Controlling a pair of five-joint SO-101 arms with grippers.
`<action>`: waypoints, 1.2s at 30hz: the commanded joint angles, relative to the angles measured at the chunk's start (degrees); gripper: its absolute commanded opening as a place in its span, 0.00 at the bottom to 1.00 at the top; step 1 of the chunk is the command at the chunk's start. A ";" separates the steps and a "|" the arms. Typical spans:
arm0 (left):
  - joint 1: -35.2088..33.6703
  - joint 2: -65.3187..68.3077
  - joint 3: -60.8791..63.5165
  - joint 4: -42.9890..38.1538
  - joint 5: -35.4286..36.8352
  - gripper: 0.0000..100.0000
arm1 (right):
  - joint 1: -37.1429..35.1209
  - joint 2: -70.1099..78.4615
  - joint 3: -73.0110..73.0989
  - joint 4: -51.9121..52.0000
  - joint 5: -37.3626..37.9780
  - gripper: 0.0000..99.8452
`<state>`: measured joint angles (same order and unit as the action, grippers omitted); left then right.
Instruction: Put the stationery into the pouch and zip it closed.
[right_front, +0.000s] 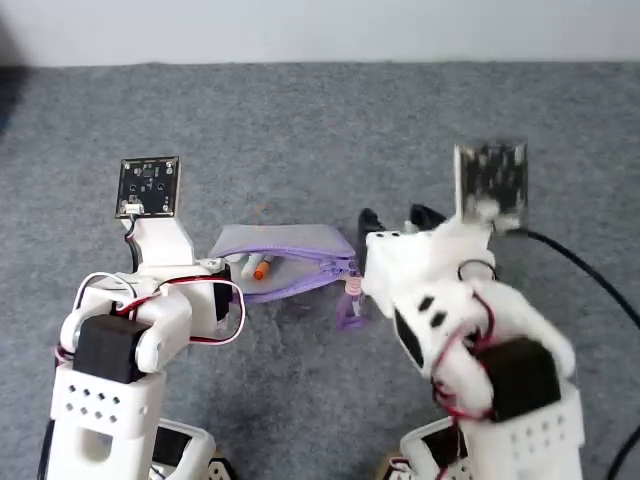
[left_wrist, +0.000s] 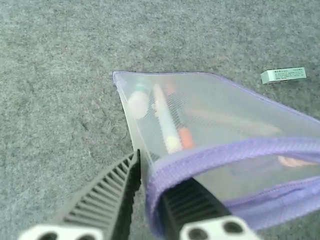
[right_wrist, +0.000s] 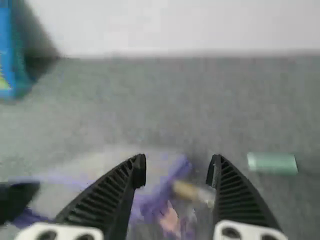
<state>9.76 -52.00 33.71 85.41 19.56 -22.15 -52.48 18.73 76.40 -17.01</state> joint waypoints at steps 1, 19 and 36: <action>0.18 0.44 -0.57 -0.35 0.62 0.01 | 3.47 6.02 -5.54 7.08 -1.41 0.21; 0.09 0.35 -0.66 0.00 0.70 0.01 | 16.31 48.48 -16.79 -0.22 -14.42 0.21; 0.09 0.35 -0.48 0.00 0.70 0.01 | 18.86 82.51 -43.34 0.31 -23.03 0.21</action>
<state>9.76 -52.00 33.71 85.41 19.56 -4.31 29.01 -19.87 77.10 -39.34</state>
